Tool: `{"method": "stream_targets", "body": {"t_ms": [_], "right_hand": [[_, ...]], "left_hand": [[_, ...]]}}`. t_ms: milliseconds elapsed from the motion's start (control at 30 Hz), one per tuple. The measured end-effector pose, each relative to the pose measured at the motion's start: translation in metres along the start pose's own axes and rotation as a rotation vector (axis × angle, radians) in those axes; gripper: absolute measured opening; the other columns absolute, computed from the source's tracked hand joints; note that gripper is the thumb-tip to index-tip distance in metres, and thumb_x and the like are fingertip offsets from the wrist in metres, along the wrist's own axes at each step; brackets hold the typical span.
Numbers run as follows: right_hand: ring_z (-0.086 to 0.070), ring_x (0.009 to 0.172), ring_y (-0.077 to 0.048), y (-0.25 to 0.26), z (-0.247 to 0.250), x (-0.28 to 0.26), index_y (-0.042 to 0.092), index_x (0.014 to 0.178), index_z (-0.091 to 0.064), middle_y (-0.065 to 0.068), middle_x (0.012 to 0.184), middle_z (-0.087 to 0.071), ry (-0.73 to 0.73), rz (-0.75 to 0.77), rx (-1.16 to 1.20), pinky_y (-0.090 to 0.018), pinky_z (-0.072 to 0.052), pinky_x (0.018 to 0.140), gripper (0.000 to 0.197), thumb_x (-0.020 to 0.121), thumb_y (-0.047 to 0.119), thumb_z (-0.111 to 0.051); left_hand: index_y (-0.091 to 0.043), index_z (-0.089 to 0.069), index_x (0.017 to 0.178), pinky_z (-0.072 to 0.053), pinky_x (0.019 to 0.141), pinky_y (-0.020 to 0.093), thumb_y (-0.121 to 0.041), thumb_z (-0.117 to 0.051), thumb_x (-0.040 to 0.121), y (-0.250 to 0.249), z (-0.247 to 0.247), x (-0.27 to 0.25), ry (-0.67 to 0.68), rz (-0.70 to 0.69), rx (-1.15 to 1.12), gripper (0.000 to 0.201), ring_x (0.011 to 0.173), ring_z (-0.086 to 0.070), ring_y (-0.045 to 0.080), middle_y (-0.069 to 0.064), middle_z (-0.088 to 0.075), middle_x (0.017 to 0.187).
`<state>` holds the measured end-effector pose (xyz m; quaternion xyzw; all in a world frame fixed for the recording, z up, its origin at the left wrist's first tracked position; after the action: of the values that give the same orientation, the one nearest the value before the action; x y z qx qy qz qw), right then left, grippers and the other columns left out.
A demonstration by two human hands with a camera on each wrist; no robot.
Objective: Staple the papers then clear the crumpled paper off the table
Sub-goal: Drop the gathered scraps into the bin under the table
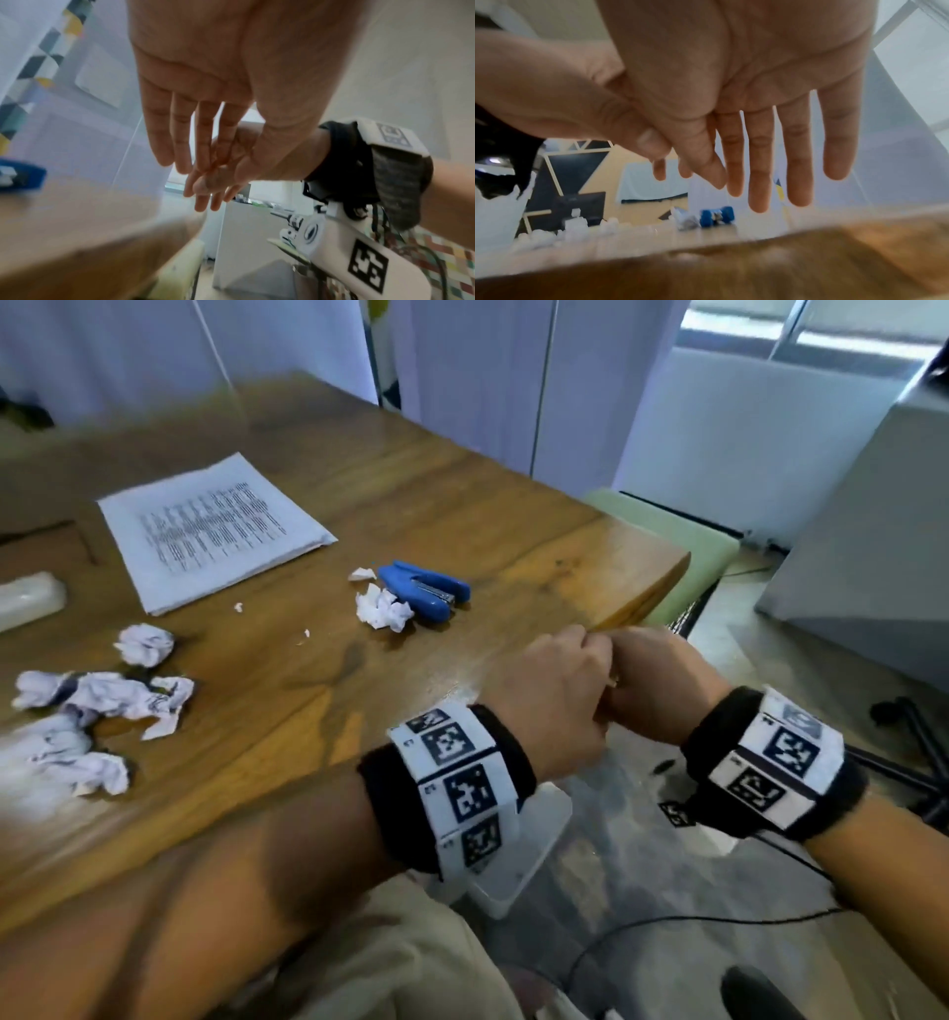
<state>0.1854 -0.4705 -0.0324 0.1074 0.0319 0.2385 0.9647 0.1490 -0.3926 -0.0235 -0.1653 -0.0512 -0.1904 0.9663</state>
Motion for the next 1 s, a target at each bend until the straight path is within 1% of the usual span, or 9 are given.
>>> {"method": "stream_targets", "body": {"t_ms": [100, 200, 400, 533, 633, 700, 800, 933, 1000], "right_hand": [[-0.063, 0.086, -0.032, 0.032, 0.019, 0.016, 0.010, 0.082, -0.063, -0.010, 0.087, -0.069, -0.104, 0.103, 0.079, -0.032, -0.041, 0.071, 0.007, 0.079, 0.016, -0.059], [-0.063, 0.081, -0.020, 0.066, 0.022, 0.044, 0.018, 0.090, -0.068, 0.004, 0.081, -0.065, -0.116, 0.192, 0.139, -0.025, -0.042, 0.070, 0.013, 0.080, 0.019, -0.060], [-0.061, 0.103, -0.025, 0.126, 0.003, 0.108, 0.019, 0.101, -0.069, -0.003, 0.108, -0.069, 0.002, 0.296, 0.010, -0.029, -0.046, 0.085, 0.021, 0.083, 0.022, -0.059], [-0.055, 0.111, -0.023, 0.153, -0.012, 0.139, 0.020, 0.112, -0.063, -0.004, 0.118, -0.060, 0.117, 0.334, -0.097, -0.028, -0.041, 0.083, 0.027, 0.085, 0.021, -0.060], [-0.054, 0.113, -0.024, 0.165, -0.026, 0.156, 0.020, 0.117, -0.059, -0.005, 0.123, -0.057, 0.237, 0.341, -0.187, -0.031, -0.045, 0.087, 0.038, 0.080, 0.018, -0.068], [-0.057, 0.108, -0.024, 0.167, -0.032, 0.164, 0.018, 0.116, -0.059, -0.004, 0.120, -0.060, 0.299, 0.332, -0.231, -0.030, -0.048, 0.081, 0.040, 0.078, 0.013, -0.071], [-0.061, 0.103, -0.024, 0.163, -0.032, 0.173, 0.016, 0.109, -0.066, -0.006, 0.112, -0.066, 0.289, 0.317, -0.231, -0.030, -0.051, 0.079, 0.030, 0.079, 0.011, -0.067], [-0.059, 0.093, -0.018, 0.152, -0.012, 0.165, 0.019, 0.108, -0.068, -0.002, 0.109, -0.067, 0.251, 0.314, -0.166, -0.026, -0.045, 0.075, 0.028, 0.080, 0.020, -0.066], [-0.057, 0.090, -0.015, 0.144, -0.006, 0.155, 0.021, 0.107, -0.067, 0.001, 0.108, -0.066, 0.253, 0.331, -0.163, -0.024, -0.043, 0.075, 0.027, 0.080, 0.020, -0.066]], "left_hand": [[-0.014, -0.054, 0.110, -0.044, 0.074, 0.033, -0.024, -0.056, 0.083, 0.024, 0.043, -0.013, -0.035, 0.032, 0.038, 0.029, 0.096, -0.054, 0.020, 0.001, -0.051, 0.101], [-0.013, -0.057, 0.107, -0.048, 0.083, 0.037, -0.022, -0.056, 0.082, 0.067, 0.076, -0.024, -0.036, 0.135, 0.136, 0.027, 0.100, -0.056, 0.025, 0.006, -0.056, 0.108], [-0.013, -0.060, 0.104, -0.048, 0.086, 0.034, -0.023, -0.059, 0.081, 0.160, 0.102, -0.041, 0.058, 0.387, 0.277, 0.025, 0.104, -0.058, 0.028, 0.008, -0.061, 0.109], [-0.016, -0.058, 0.115, -0.046, 0.087, 0.031, -0.026, -0.067, 0.081, 0.211, 0.094, -0.054, 0.222, 0.551, 0.316, 0.037, 0.109, -0.056, 0.024, 0.006, -0.060, 0.118], [-0.016, -0.054, 0.121, -0.049, 0.081, 0.032, -0.031, -0.072, 0.079, 0.240, 0.082, -0.060, 0.318, 0.644, 0.249, 0.048, 0.107, -0.060, 0.024, 0.005, -0.060, 0.117], [-0.014, -0.055, 0.117, -0.051, 0.077, 0.031, -0.027, -0.074, 0.078, 0.253, 0.077, -0.061, 0.333, 0.678, 0.153, 0.045, 0.099, -0.064, 0.023, 0.002, -0.064, 0.105], [-0.015, -0.059, 0.104, -0.053, 0.084, 0.035, -0.021, -0.078, 0.074, 0.266, 0.074, -0.062, 0.327, 0.696, 0.027, 0.036, 0.095, -0.065, 0.022, 0.002, -0.069, 0.103], [-0.014, -0.063, 0.115, -0.050, 0.070, 0.022, -0.023, -0.078, 0.075, 0.275, 0.072, -0.058, 0.297, 0.681, -0.077, 0.043, 0.097, -0.065, 0.020, 0.002, -0.066, 0.104], [-0.014, -0.065, 0.114, -0.049, 0.074, 0.022, -0.025, -0.078, 0.075, 0.277, 0.070, -0.054, 0.293, 0.659, -0.110, 0.042, 0.096, -0.064, 0.018, 0.001, -0.068, 0.107]]}}
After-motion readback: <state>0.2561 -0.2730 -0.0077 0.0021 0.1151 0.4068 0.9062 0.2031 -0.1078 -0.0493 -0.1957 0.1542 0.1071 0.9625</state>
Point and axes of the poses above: each hand's wrist, its own x-axis towards the middle knuckle, its own z-axis out of the back of the hand, y = z × x, the point moved 5 cm from there along x, towards the middle knuckle
